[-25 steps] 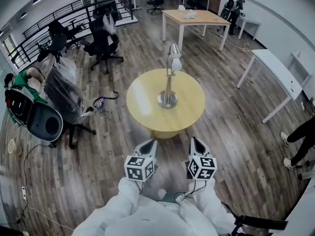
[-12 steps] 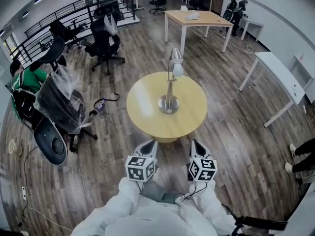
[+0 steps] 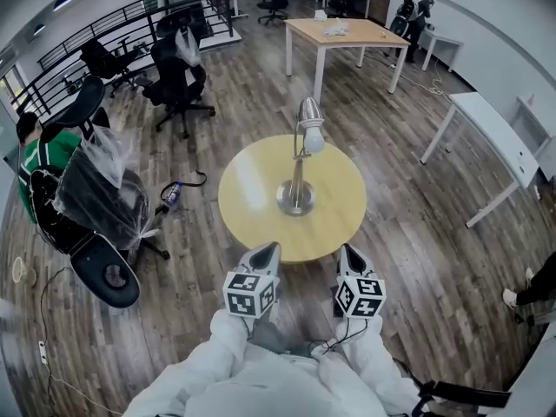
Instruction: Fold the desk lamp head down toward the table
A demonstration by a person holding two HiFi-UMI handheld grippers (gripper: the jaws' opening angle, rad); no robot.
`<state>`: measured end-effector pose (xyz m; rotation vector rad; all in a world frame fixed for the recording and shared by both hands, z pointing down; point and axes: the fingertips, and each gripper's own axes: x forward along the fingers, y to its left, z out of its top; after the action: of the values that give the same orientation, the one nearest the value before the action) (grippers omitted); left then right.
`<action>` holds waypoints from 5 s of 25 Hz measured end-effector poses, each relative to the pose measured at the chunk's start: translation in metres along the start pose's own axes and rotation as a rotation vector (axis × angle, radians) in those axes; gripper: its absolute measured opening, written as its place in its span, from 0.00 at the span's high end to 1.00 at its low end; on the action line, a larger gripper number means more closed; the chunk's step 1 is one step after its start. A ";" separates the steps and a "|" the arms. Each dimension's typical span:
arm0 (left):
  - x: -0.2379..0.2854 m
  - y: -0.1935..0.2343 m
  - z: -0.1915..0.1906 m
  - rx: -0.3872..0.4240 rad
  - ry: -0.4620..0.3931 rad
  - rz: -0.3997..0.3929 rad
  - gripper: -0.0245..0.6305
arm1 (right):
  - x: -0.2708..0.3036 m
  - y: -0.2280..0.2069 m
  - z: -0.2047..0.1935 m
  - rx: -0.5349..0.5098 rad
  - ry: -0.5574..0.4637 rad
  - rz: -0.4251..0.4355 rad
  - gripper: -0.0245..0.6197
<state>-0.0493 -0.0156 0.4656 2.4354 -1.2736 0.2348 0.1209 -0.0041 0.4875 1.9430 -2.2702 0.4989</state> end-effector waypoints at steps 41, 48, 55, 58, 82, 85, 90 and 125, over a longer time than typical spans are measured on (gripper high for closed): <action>0.227 0.091 0.145 0.321 -0.085 -0.241 0.86 | 0.306 -0.010 -0.038 -0.168 0.239 0.475 0.94; 0.243 0.085 0.153 0.318 -0.104 -0.278 0.84 | 0.331 -0.012 -0.058 -0.231 0.265 0.600 0.94; 0.252 0.080 0.183 0.335 -0.139 -0.206 0.84 | 0.333 -0.016 -0.088 -0.333 0.329 0.680 0.94; 0.256 0.076 0.191 0.392 -0.135 -0.195 0.83 | 0.334 -0.017 -0.087 -0.357 0.327 0.706 0.94; 0.261 0.025 0.207 0.677 -0.136 -0.426 0.88 | 0.330 -0.010 -0.083 -0.331 0.340 0.743 0.94; 0.258 0.023 0.206 0.684 -0.150 -0.423 0.88 | 0.329 -0.008 -0.082 -0.330 0.341 0.749 0.94; 0.254 0.015 0.200 0.712 -0.132 -0.465 0.88 | 0.330 -0.011 -0.081 -0.332 0.337 0.741 0.94; 0.230 -0.012 0.121 1.116 -0.291 -0.369 0.81 | 0.334 -0.014 -0.084 -0.310 0.335 0.689 0.94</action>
<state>0.0897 -0.2318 0.4253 3.7007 -0.8383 0.6347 0.0659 -0.2935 0.6670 0.8343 -2.5382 0.4464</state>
